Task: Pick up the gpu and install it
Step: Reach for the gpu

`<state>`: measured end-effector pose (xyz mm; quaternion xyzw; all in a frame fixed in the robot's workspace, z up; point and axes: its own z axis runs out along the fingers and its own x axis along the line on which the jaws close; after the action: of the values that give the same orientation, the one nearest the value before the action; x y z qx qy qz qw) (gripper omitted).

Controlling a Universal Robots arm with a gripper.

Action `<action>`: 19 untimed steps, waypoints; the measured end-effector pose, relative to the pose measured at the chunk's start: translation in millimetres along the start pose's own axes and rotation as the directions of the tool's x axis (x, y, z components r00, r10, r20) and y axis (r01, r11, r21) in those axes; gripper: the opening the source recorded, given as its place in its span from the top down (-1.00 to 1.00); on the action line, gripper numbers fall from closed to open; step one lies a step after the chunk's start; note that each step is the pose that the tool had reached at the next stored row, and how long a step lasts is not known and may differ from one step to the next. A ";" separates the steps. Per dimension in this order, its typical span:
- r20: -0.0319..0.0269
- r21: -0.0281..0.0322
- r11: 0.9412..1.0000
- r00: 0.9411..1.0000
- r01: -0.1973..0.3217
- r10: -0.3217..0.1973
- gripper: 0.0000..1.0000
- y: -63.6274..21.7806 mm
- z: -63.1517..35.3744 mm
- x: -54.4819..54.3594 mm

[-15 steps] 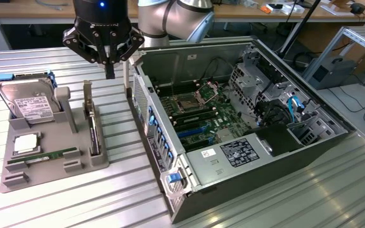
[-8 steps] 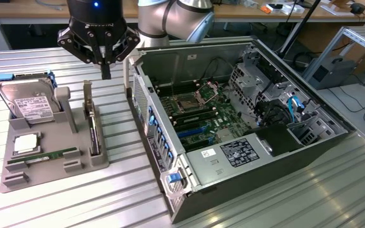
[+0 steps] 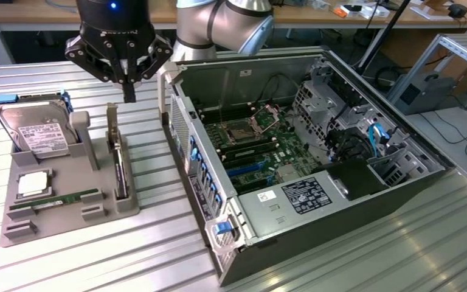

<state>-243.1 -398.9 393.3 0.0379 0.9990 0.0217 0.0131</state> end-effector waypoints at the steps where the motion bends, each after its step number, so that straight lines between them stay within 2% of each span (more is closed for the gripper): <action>1: 0.000 0.000 1.000 1.000 0.000 0.000 0.79 -0.1 -0.1 0.9; 19: 0.000 0.000 1.000 1.000 0.000 0.000 0.79 -1.4 -0.5 17.9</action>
<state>-261.0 -398.9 393.3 0.0378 0.9990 0.0217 0.0131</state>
